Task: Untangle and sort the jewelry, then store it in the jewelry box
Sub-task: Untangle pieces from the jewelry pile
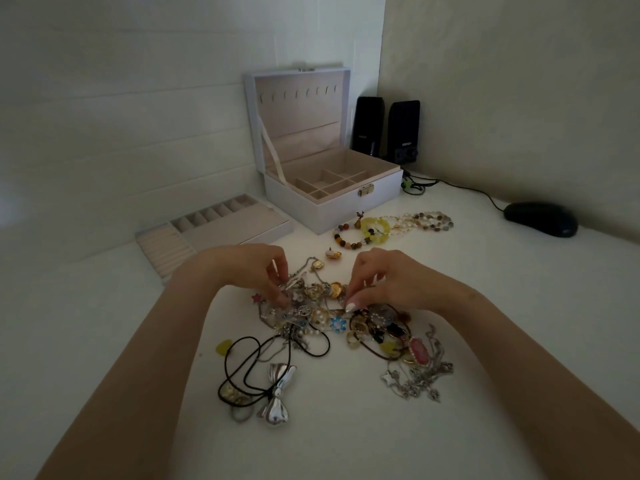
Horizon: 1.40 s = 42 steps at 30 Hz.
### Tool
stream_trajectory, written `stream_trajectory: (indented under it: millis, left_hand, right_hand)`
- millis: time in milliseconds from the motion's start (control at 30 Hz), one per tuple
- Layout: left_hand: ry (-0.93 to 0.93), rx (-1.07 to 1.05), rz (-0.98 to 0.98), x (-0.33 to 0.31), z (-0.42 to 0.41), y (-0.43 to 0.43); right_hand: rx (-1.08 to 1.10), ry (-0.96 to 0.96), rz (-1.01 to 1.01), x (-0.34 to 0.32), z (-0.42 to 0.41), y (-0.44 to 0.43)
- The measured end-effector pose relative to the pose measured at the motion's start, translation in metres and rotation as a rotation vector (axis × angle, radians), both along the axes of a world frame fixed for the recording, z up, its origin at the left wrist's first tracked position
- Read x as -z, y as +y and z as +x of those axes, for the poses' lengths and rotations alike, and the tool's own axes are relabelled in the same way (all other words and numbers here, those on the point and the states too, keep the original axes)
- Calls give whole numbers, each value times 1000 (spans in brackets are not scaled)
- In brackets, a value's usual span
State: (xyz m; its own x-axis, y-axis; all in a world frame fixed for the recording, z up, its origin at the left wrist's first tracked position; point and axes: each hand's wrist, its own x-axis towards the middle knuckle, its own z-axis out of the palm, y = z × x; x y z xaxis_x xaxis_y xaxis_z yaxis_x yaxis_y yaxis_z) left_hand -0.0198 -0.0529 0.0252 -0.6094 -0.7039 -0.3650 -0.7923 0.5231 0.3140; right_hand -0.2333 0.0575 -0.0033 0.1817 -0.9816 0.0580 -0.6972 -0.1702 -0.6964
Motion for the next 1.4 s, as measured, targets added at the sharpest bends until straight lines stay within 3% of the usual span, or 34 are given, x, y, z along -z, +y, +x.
stream_trajectory:
  millis: [300,567,767,1000,1133,1267,1400]
  left_hand:
    - [4,35,58,-1,6,-3]
    - [369,-2,171,-7,7,-1]
    - [560,19,94,-11,2,2]
    - [725,61,62,-13,-12,12]
    - [765,27,44,-13,-14,13]
    - [710,16,50,-11,-10,11]
    - [584,-26,-86,-5,-7,4]
  right_hand:
    - [26,9,3,4,-1,-2]
    - [72,17,-53,6,-3,-5]
    - [83,-77,-149,-2,16,-9]
    - [136,9,-102,-8,42,-21]
    - [173,-45,-79,-10,44,-23]
    - [261,-220,-131,-7,41,-22]
    - [199,-11,-159,-5,42,-12]
